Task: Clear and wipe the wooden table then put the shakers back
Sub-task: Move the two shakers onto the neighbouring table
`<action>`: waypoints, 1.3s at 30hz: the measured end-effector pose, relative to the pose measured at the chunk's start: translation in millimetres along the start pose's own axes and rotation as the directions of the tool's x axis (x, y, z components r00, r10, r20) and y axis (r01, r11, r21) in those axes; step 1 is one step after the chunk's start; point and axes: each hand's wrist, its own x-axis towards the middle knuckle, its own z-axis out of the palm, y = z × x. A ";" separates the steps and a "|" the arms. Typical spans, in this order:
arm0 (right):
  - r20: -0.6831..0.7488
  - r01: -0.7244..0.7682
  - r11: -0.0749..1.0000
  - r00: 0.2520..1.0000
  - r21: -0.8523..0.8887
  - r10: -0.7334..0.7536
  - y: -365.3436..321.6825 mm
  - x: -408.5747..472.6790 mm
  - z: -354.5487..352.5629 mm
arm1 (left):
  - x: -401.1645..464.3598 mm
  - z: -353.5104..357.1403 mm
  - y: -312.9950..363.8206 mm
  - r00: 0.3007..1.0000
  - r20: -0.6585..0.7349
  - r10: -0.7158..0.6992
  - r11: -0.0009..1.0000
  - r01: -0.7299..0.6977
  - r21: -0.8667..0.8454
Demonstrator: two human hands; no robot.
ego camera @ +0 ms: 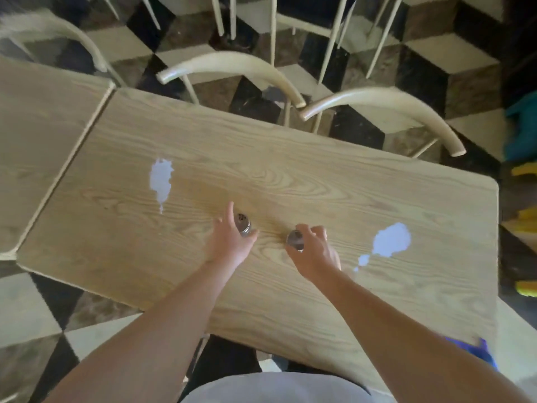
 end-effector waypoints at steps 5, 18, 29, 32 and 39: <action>-0.051 -0.138 0.990 0.989 0.019 0.139 -3.2 -37.2 24.4 | 2.8 10.1 -16.7 0.940 0.149 0.306 0.928 -0.329 0.174; 0.102 -0.454 0.867 0.891 0.206 0.443 4.0 -145.3 134.1 | -26.1 -25.7 -139.0 0.882 0.362 0.302 0.918 -0.372 0.140; -0.081 -0.240 0.869 0.950 0.434 0.302 -2.6 -164.1 145.1 | -135.8 -42.3 -152.2 0.961 0.020 0.275 0.958 -0.272 -0.096; -0.092 -0.133 0.878 0.976 0.459 0.196 -22.3 -173.3 156.4 | -157.0 -53.1 -163.5 0.972 -0.010 0.233 0.966 -0.232 -0.113; -0.096 -0.045 0.901 0.991 0.431 0.095 -40.3 -180.8 159.8 | -158.7 -77.2 -200.6 0.994 0.018 0.110 0.989 -0.107 -0.103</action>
